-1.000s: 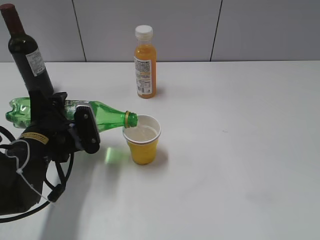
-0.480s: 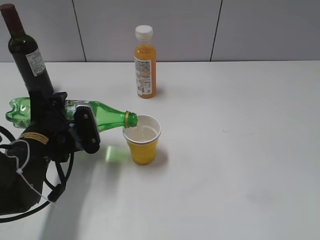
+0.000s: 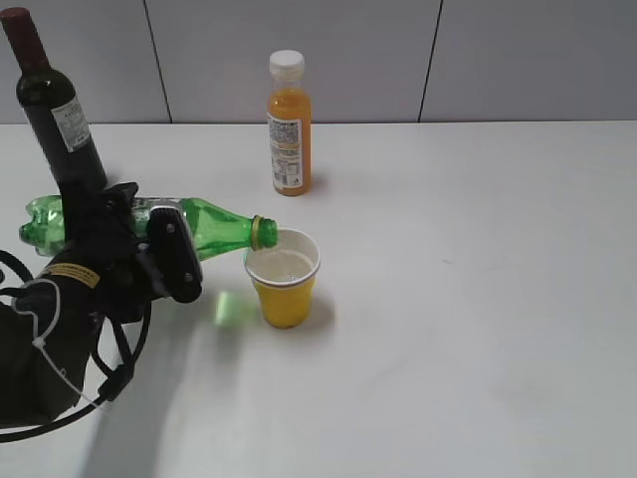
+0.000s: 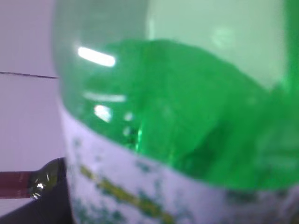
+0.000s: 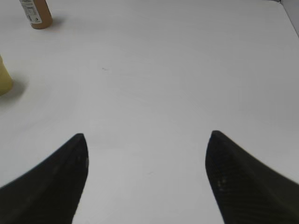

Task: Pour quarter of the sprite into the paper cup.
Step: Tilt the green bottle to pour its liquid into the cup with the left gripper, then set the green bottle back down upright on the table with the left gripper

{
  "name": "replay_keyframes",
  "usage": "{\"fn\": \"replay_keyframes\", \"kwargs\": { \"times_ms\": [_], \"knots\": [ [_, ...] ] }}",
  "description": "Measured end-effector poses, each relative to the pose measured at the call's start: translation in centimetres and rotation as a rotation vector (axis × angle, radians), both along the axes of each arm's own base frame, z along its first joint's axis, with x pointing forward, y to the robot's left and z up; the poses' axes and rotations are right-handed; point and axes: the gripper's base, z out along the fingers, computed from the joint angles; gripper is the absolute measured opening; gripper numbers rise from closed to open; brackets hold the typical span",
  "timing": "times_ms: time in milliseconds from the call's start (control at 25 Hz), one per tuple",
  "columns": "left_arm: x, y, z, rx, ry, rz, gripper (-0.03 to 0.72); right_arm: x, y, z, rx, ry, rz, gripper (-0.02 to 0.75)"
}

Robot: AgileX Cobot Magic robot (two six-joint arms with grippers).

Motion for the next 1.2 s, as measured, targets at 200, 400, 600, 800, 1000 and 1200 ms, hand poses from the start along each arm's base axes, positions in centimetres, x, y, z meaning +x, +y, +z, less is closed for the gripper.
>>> {"fn": "replay_keyframes", "kwargs": {
  "times_ms": [200,400,600,800,1000,1200],
  "knots": [
    [0.0,-0.2,0.0,-0.121,-0.013,0.013,0.462,0.0,0.0,0.0,0.0,0.0,0.0,0.59],
    [0.1,-0.2,0.5,-0.288,-0.039,0.048,0.462,0.0,0.0,0.0,0.0,0.0,0.0,0.59],
    [0.6,0.9,2.0,-0.566,-0.107,0.14,0.462,0.0,0.0,0.0,0.0,0.0,0.0,0.59],
    [1.5,3.1,3.4,-0.845,-0.204,0.259,0.462,0.0,0.0,0.0,0.0,0.0,0.0,0.59],
    [2.4,4.3,3.8,-1.076,-0.236,0.255,0.462,0.0,0.0,0.0,0.0,0.0,0.0,0.59],
    [3.1,4.5,4.1,-1.22,-0.206,0.16,0.462,0.0,0.0,0.0,-0.002,0.0,-0.001,0.59]
  ]
}}
